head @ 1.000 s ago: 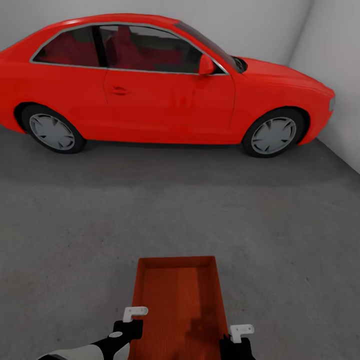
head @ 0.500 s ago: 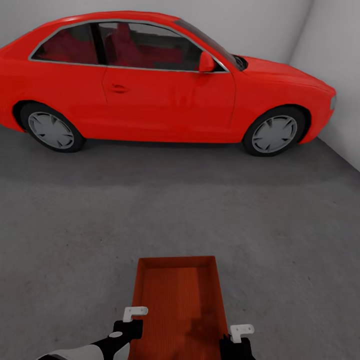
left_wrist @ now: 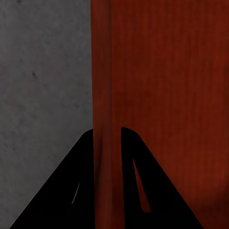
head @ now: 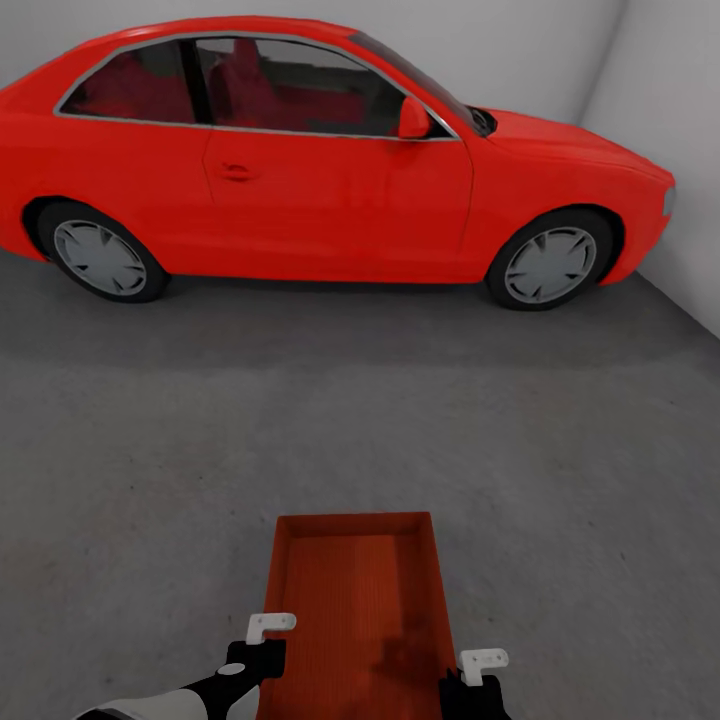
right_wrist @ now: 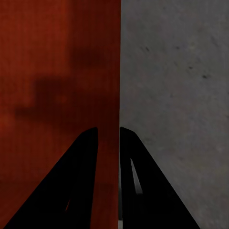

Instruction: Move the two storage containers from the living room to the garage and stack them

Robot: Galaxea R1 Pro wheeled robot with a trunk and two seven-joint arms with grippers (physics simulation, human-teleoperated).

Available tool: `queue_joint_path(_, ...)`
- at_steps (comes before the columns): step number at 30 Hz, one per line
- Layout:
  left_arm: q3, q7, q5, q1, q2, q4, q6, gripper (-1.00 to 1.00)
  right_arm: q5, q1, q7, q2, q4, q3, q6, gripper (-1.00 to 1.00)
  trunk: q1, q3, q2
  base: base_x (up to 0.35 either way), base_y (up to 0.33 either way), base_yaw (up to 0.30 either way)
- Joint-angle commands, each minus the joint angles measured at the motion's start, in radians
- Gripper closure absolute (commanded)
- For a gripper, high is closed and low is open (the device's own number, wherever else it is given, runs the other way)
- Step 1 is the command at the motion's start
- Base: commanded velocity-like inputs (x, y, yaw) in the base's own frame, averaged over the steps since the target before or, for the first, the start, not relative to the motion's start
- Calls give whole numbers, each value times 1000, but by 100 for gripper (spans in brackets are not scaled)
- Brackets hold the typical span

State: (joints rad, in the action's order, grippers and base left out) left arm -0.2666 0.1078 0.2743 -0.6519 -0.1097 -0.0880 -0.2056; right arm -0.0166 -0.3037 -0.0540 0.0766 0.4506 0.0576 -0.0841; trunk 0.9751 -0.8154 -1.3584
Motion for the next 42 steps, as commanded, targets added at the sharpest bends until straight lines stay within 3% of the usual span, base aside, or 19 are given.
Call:
queue_joint_path(1,20,-14,-16,-2,-45,30,-5,100,4,0,-5,0,-4,-4,-2,100,4,-4,-8,0,0,0)
queue_joint_path(18,20,-14,-17,-2,-45,30,-5,100,4,0,-6,0,-4,-3,-3,100,69,-57,-127,0,0,0)
queue_joint_path(33,20,-15,-17,-2,-45,30,-3,100,4,0,-6,0,-4,-3,-3,100,69,-57,-127,0,0,0)
queue_joint_path(42,20,-16,-17,-2,-45,30,-2,100,4,0,-6,0,-4,-3,-3,100,104,-85,-190,0,0,0)
